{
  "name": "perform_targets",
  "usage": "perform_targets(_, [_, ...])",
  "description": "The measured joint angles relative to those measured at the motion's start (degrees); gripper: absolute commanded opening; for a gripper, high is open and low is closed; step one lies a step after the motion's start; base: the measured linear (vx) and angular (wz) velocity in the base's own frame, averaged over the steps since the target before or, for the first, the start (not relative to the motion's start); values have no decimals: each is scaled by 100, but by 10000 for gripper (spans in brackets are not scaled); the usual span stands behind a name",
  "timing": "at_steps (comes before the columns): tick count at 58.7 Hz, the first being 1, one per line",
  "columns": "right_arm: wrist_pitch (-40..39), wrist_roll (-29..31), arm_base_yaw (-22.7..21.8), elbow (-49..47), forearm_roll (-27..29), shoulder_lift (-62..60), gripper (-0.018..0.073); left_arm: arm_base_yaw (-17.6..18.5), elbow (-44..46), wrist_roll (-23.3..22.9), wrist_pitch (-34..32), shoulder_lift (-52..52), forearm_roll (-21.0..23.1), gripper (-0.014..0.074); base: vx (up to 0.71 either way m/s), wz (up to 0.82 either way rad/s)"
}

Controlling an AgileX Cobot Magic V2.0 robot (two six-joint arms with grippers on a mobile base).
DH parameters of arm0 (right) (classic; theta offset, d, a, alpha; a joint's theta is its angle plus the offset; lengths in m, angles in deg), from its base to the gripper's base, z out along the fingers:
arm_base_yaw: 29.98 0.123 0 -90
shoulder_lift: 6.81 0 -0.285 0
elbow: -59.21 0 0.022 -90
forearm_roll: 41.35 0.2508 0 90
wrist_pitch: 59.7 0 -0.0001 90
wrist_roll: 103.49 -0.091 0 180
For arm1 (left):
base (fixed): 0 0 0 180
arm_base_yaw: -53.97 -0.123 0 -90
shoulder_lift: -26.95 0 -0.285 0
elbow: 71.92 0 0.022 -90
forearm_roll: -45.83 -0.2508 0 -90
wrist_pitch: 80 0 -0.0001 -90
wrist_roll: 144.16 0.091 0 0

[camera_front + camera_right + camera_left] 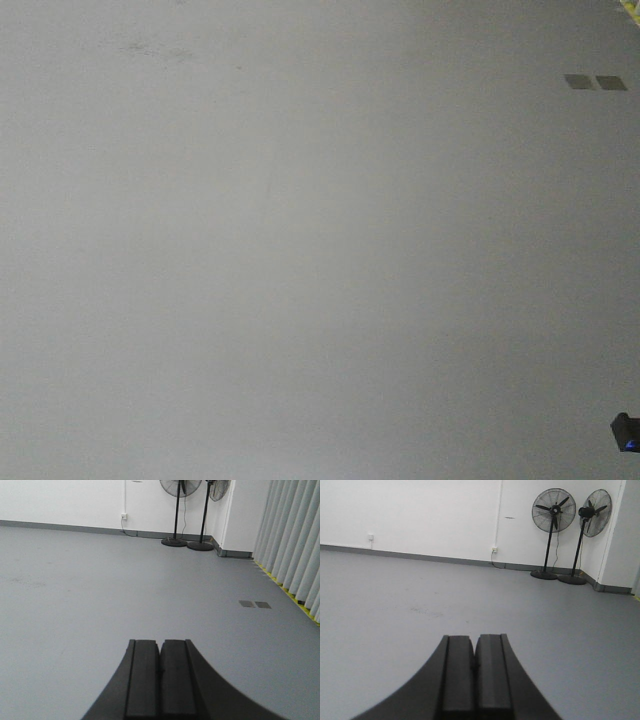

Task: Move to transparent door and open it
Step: 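Drive the base forward across the grey floor, turning toward the door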

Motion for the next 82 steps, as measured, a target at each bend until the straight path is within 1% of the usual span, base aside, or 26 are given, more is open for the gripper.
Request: perform_targets(82, [13,0,0,0,0,0,-6,0,0,0,0,0,0,-3,23,3])
